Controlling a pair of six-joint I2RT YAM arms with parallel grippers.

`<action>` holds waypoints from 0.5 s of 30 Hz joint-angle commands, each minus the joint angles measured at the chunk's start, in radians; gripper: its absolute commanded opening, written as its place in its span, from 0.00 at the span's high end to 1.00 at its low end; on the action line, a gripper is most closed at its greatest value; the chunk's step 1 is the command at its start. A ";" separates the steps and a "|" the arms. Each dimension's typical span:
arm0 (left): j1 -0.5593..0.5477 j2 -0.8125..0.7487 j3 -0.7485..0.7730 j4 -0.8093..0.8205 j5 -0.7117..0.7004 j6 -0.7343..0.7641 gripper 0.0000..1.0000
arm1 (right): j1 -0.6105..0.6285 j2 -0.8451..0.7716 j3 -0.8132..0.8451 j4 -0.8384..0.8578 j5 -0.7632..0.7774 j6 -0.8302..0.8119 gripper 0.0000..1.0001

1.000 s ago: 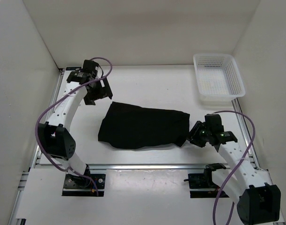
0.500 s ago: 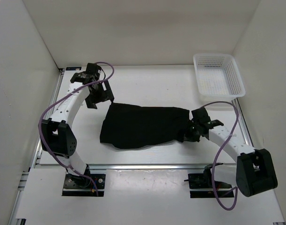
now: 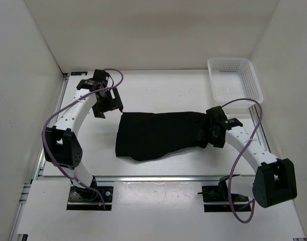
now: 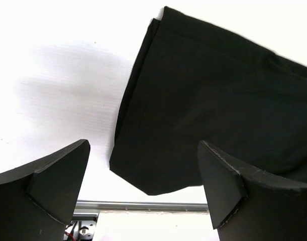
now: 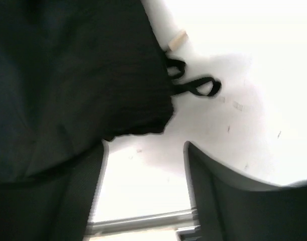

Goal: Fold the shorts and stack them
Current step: Fold the shorts

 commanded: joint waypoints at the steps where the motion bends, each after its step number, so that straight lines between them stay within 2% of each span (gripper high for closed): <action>1: -0.003 -0.032 -0.040 0.014 0.024 0.015 0.00 | 0.001 -0.090 0.006 -0.074 0.005 0.077 0.19; 4: -0.003 -0.053 -0.063 0.025 0.024 0.015 0.00 | -0.031 -0.214 -0.023 -0.033 -0.048 0.134 0.10; 6: -0.003 -0.054 -0.063 0.025 0.024 0.024 0.00 | -0.065 -0.268 -0.066 -0.008 -0.139 0.160 0.06; 8: -0.003 -0.054 -0.063 0.025 0.024 0.024 0.00 | -0.140 -0.328 -0.123 0.042 -0.230 0.203 0.06; 9: -0.003 -0.054 -0.063 0.025 0.024 0.024 0.00 | -0.167 -0.343 -0.146 0.064 -0.323 0.220 0.05; 12: -0.003 -0.054 -0.063 0.025 0.024 0.024 0.00 | -0.261 -0.380 -0.217 0.171 -0.413 0.304 0.05; 15: -0.003 -0.054 -0.063 0.016 0.013 0.034 0.00 | -0.283 -0.367 -0.293 0.256 -0.486 0.366 0.04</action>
